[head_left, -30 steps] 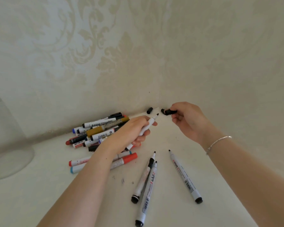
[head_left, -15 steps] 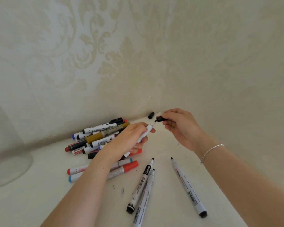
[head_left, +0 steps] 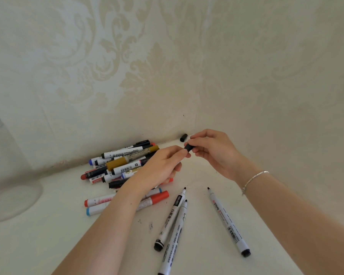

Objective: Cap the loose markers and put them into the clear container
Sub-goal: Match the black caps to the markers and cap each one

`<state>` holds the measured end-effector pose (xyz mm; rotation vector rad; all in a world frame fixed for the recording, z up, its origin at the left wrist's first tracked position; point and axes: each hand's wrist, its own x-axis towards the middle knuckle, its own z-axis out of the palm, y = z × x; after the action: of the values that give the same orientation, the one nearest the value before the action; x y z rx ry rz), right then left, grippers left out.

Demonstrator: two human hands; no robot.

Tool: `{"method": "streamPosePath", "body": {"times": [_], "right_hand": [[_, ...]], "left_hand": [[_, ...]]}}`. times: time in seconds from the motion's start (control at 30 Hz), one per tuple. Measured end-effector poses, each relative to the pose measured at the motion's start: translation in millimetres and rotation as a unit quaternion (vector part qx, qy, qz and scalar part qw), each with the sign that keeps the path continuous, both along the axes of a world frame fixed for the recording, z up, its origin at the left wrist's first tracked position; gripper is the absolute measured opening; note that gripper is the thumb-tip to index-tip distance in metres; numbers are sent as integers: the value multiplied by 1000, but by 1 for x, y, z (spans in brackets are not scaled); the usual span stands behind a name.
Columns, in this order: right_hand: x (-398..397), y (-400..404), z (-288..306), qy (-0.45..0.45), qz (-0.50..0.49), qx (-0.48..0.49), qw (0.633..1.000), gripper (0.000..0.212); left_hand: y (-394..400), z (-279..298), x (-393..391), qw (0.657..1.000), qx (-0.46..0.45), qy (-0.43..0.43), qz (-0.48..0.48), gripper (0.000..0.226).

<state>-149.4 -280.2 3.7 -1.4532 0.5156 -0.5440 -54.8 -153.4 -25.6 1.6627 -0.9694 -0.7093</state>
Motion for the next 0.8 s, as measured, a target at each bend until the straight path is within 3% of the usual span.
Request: {"method": "streamPosePath", "body": {"times": [0.37,0.6,0.8], "right_hand": [[4,15,14,5,5,-123,992,7],[3,22,27,6,13,-164,986,6],[6,28,16,23,-47,-186,981,7]], "left_hand": [[3,-7,-3,983,-101,-133,76,25],[6,-5,-9,975,-153,-121,103,25],[7,-9,-11,973,-151,-127,121,24]]}}
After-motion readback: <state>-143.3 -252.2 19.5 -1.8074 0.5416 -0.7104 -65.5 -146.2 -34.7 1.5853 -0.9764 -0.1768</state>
